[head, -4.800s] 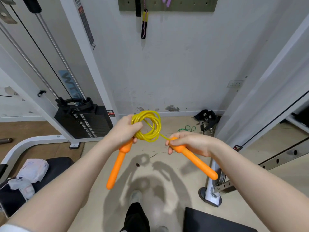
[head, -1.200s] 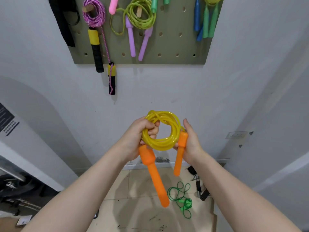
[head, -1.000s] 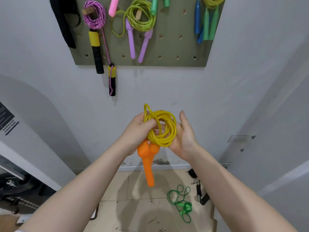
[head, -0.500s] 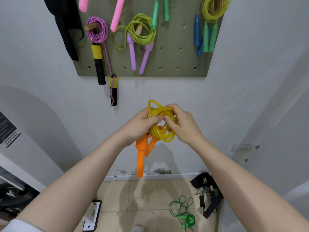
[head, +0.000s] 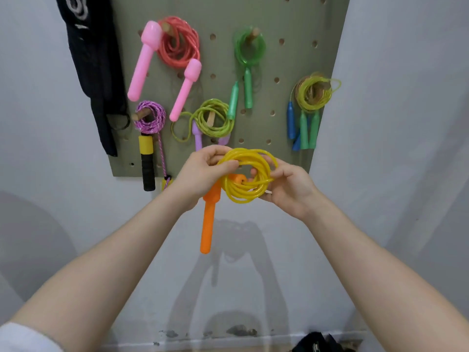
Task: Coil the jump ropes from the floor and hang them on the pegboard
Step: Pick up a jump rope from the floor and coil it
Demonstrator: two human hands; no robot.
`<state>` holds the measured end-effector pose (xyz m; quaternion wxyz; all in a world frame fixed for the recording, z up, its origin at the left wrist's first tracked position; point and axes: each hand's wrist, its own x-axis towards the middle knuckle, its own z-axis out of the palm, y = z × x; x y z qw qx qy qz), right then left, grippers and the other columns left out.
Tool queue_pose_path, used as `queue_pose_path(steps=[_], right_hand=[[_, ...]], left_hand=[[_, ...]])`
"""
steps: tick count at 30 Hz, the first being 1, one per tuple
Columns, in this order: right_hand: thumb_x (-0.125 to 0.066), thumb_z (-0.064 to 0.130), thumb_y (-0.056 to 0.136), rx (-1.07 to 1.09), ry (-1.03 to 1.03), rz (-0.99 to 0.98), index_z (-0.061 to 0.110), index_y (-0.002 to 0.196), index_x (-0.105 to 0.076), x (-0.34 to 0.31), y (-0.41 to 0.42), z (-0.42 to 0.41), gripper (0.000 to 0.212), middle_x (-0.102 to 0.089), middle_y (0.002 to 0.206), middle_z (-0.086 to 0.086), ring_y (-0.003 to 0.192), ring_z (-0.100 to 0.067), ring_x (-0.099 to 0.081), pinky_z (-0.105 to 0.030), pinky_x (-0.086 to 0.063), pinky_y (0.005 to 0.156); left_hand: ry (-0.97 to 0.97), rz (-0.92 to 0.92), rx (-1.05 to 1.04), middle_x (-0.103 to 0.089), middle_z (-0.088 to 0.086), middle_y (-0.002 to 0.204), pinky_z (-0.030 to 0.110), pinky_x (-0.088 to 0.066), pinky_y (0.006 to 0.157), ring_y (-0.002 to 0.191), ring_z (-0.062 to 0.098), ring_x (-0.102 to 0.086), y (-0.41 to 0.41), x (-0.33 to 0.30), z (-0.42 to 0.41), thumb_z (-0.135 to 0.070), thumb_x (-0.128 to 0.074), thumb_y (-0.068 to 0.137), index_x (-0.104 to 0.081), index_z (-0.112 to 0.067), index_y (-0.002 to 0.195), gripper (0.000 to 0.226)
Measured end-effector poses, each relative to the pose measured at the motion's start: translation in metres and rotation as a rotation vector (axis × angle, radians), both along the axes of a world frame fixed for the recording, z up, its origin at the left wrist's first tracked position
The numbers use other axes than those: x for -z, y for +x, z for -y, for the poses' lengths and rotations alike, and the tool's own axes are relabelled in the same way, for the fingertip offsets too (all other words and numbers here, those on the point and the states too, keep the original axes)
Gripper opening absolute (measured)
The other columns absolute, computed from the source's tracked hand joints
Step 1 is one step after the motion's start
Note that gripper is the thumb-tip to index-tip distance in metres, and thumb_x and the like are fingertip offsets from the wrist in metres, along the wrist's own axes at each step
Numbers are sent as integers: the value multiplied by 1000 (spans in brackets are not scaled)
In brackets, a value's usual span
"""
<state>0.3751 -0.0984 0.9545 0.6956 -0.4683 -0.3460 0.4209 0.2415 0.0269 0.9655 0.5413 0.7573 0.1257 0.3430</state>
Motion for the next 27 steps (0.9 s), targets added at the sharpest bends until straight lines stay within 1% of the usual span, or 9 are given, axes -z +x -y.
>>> queue_pose_path(steps=[3, 5, 7, 10, 13, 17, 21, 24, 27], right_hand=[[-46, 13, 82, -17, 63, 18, 18, 110, -58, -22, 8, -18, 31, -60, 79, -2, 78, -21, -59, -42, -45, 87], [-46, 13, 90, 50, 116, 79, 18, 115, -55, -38, 13, -32, 27, -59, 79, -2, 77, -20, -60, -38, -48, 80], [-45, 14, 93, 142, 190, 106, 17, 112, -53, -59, 17, -43, 21, -60, 78, -2, 73, -17, -61, -32, -49, 71], [-43, 19, 97, 236, 304, 180, 14, 112, -52, -97, 25, -54, 18, -59, 75, -4, 62, -13, -60, -26, -53, 59], [-41, 22, 98, 323, 371, 336, 16, 105, -55, -133, 34, -57, 17, -60, 68, -3, 54, -11, -58, -25, -53, 54], [-37, 22, 100, 418, 446, 505, 16, 97, -55, -177, 47, -53, 19, -57, 68, -7, 48, -11, -53, -26, -51, 49], [-36, 22, 101, 615, 467, 675, 19, 94, -53, -214, 68, -45, 18, -59, 72, -8, 49, -10, -54, -27, -50, 47], [-32, 21, 102, 748, 462, 810, 22, 97, -50, -236, 86, -38, 19, -60, 75, -7, 51, -8, -55, -22, -48, 46], [-31, 20, 102, 826, 493, 886, 19, 103, -49, -255, 104, -28, 19, -60, 81, -4, 56, -5, -57, -19, -47, 47]], left_hand=[[-81, 85, -33, -65, 11, 88, 20, -52, 61, 68, 11, -62, 18, -18, -20, -9, -66, 84, -53, -13, 114, 32], [-73, 119, -19, -64, 10, 86, 14, -47, 52, 63, 5, -61, 30, -33, -32, -6, -64, 85, -52, -12, 115, 33], [-36, 151, -3, -63, 5, 80, 10, -41, 48, 56, -2, -59, 40, -54, -41, -5, -63, 85, -52, -10, 113, 30], [7, 208, 43, -63, -3, 65, 11, -39, 44, 48, -2, -55, 49, -94, -50, -9, -64, 86, -53, -11, 107, 24], [86, 240, 79, -59, -2, 64, 16, -42, 48, 51, 3, -54, 54, -131, -49, -12, -64, 86, -54, -10, 107, 23], [189, 251, 168, -60, 14, 81, 27, -49, 58, 70, 19, -57, 67, -173, -41, -16, -65, 85, -54, -15, 102, 20], [254, 255, 222, -62, 17, 91, 32, -57, 66, 73, 16, -60, 93, -212, -34, -19, -65, 87, -53, -19, 101, 19], [271, 245, 262, -65, 13, 93, 40, -57, 72, 73, 16, -63, 116, -239, -28, -19, -65, 87, -53, -16, 106, 23], [301, 242, 335, -67, 11, 97, 35, -59, 72, 74, 14, -65, 138, -262, -23, -18, -65, 87, -51, -16, 111, 28]])
